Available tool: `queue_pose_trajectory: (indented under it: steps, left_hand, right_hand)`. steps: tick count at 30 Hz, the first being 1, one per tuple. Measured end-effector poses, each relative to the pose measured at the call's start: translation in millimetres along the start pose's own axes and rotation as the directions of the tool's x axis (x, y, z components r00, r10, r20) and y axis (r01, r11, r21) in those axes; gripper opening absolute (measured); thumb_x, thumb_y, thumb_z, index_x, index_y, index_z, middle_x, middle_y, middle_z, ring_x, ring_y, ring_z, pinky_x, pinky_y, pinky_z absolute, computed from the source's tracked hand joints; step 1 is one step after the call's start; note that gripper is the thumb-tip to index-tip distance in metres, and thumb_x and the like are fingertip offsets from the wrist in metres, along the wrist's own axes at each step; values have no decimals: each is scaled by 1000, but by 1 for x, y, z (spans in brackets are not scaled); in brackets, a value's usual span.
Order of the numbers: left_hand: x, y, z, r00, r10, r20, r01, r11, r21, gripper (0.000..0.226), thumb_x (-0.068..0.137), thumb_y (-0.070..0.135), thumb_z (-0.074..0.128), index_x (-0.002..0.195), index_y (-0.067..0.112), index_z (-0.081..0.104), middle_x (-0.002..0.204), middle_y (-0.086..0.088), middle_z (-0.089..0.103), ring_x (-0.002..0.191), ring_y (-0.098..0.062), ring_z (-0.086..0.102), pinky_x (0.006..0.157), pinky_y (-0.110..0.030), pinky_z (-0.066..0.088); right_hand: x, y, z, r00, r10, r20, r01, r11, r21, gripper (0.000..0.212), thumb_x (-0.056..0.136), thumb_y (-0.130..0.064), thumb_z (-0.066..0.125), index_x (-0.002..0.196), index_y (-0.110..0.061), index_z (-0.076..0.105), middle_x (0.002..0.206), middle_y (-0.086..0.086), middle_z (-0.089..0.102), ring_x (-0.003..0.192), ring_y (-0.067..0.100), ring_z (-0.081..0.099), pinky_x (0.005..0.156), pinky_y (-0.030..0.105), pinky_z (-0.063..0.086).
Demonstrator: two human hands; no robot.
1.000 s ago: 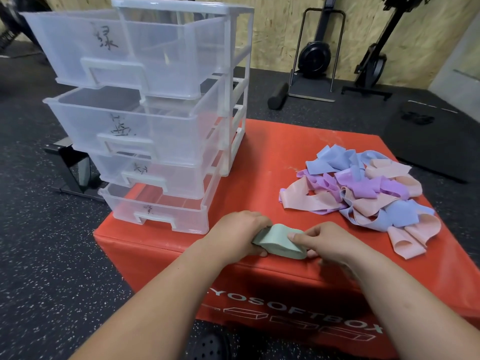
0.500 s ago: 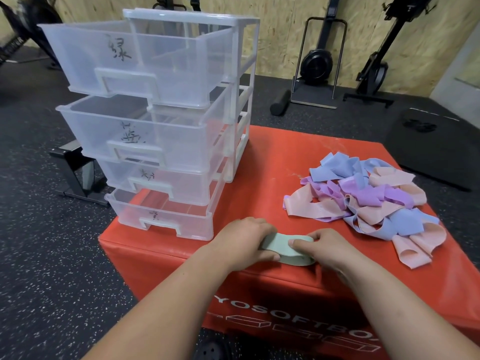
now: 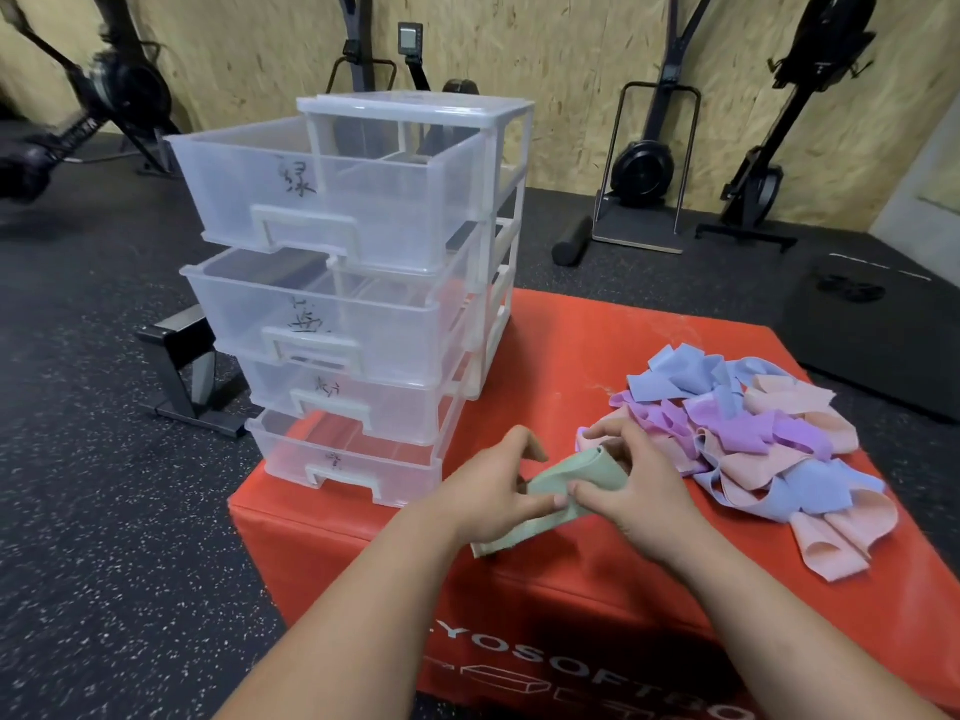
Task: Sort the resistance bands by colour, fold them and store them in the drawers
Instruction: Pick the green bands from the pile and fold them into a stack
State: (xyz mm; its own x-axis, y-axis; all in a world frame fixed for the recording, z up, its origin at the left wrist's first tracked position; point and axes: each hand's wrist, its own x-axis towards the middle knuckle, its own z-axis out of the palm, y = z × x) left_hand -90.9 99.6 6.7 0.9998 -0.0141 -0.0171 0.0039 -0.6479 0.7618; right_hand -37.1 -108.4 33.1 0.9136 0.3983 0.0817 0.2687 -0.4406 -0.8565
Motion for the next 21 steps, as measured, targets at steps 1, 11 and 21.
queue_pose_trajectory:
  steps: [1,11,21]
  left_hand:
    - [-2,-1,-2,1000,3,-17,-4,998,-67,64,86,56,81,137,37,47,123,15,66,108,-9,66,96,-36,56]
    - [28,10,11,962,-185,-199,87,902,-422,48,91,39,78,133,30,57,97,11,65,83,-2,64,84,-37,57]
    - [98,-4,11,903,-314,-293,165,883,-439,48,98,66,55,127,29,52,124,6,62,106,-7,66,95,-41,58]
  right_hand:
    - [5,-9,-6,999,-37,12,36,999,9,57,70,-14,83,113,-42,59,105,3,66,91,18,67,79,29,57]
    - [96,-34,-30,992,-33,125,7,978,209,53,88,-1,76,128,-34,63,113,12,69,93,21,73,68,22,59]
    - [194,-8,-5,949,20,316,-150,907,393,54,87,6,74,128,-29,68,114,13,73,100,23,73,83,42,61]
